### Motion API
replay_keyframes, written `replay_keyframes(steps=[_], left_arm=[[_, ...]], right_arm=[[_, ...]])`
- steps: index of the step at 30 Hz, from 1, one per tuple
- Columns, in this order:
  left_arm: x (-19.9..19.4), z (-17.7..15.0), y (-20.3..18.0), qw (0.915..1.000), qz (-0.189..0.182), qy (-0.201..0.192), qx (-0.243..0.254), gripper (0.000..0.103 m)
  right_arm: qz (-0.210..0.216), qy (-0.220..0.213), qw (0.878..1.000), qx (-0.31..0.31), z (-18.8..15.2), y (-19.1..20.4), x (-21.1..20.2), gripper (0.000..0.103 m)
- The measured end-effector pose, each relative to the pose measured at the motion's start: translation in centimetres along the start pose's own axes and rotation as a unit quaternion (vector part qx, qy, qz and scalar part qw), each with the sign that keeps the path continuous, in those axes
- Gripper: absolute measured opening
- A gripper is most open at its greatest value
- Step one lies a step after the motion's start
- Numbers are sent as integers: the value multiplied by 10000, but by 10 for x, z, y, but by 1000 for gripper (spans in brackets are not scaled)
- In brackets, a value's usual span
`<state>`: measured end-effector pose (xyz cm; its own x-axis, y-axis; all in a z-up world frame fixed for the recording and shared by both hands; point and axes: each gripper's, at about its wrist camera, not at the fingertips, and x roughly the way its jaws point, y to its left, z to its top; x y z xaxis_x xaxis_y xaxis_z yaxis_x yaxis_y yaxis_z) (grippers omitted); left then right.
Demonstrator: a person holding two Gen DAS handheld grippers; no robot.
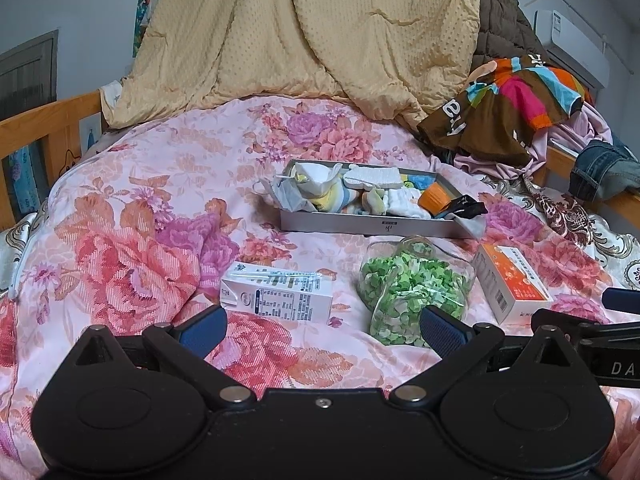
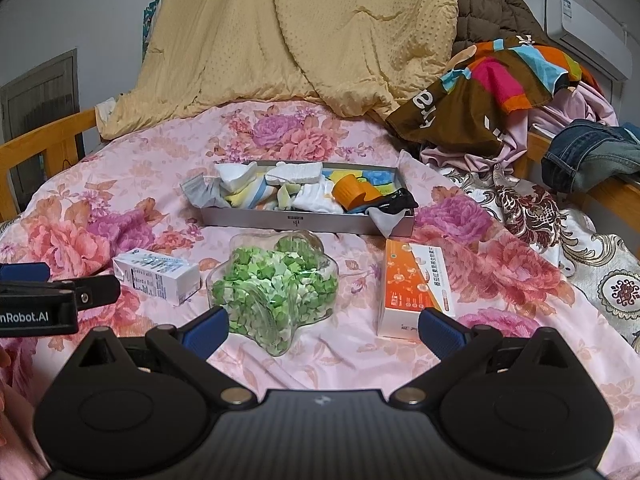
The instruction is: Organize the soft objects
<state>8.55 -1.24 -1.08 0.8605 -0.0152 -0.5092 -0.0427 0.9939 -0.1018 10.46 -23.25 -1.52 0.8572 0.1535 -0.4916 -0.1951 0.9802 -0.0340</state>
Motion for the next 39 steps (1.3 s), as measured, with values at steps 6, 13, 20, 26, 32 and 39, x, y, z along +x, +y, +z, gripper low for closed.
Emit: replay_keyframes(steps=[6, 13, 20, 26, 32, 39], left_arm=[[3, -1, 0, 9999, 47, 121, 12, 102], [6, -2, 1, 9996, 112, 264, 13, 102], [7, -2, 0, 9995, 133, 296, 22, 102], [7, -2, 0, 9995, 133, 295, 18, 102], [7, -2, 0, 9995, 131, 297, 26, 102], [7, -2, 0, 9995, 131, 296, 22, 102]], right_arm=[[-21, 43, 10000, -15, 1, 2, 1, 103], [-55, 124, 9999, -33, 1, 3, 3, 103], [-66, 152, 9999, -37, 1, 3, 4, 103], [-75, 160, 9998, -34, 1, 3, 4, 103], [-94, 172, 9998, -18, 0, 1, 4, 103], [-134, 201, 9997, -1, 0, 0, 5, 103]])
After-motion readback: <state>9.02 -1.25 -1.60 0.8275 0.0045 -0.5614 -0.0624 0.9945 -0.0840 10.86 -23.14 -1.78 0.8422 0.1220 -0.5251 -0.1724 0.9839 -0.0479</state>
